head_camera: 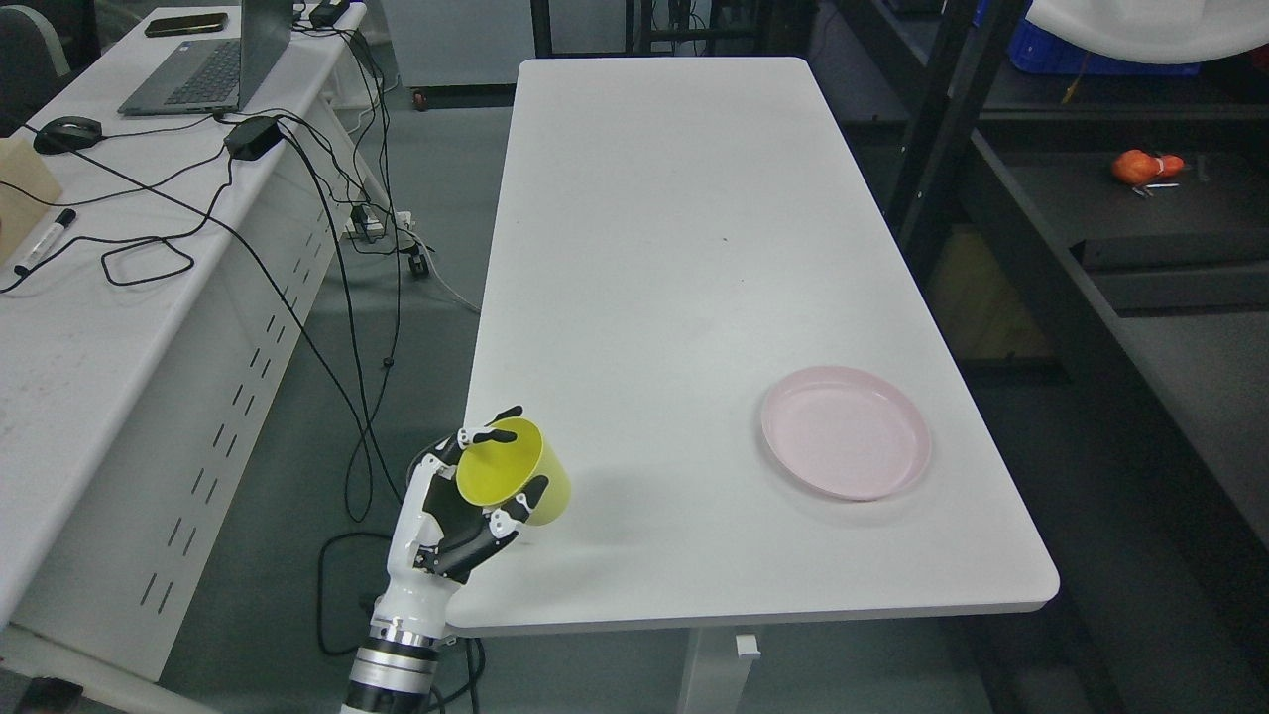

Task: Place yellow IKEA cup on middle right shelf
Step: 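Lift the yellow cup off the table with the left hand, then turn toward the black shelves, raising the cup in the left hand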

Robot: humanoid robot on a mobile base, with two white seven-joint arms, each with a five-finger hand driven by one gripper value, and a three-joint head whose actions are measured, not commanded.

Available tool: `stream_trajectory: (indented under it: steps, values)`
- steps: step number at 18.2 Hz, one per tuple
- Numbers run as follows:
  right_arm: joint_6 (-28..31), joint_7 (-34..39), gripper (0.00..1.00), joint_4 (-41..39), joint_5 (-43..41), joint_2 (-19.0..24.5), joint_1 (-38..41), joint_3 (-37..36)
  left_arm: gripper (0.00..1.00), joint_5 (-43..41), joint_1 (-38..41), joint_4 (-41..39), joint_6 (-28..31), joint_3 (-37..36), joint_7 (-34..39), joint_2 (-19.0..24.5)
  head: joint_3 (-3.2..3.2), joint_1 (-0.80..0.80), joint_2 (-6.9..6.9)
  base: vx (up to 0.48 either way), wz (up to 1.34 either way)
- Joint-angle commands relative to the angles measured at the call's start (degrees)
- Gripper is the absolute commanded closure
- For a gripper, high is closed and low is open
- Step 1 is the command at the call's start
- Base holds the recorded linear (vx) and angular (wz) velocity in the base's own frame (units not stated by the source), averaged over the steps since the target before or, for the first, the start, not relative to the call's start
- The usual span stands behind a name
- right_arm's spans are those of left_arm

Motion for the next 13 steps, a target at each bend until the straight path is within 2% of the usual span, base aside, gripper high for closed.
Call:
stream_trajectory:
  steps: [1, 13]
  values:
    - [0.00, -0.04, 0.01, 0.00, -1.41, -1.00, 0.80, 0.97, 1.00, 0.61, 2.60, -5.16, -0.28, 0.68, 0.08, 1.00, 0.00, 0.00, 0.00, -0.174, -0.01]
    - [0.00, -0.04, 0.01, 0.00, -1.41, -1.00, 0.80, 0.97, 0.99, 0.61, 3.65, -4.89, 0.42, 0.68, 0.34, 1.00, 0.00, 0.00, 0.00, -0.199, -0.16]
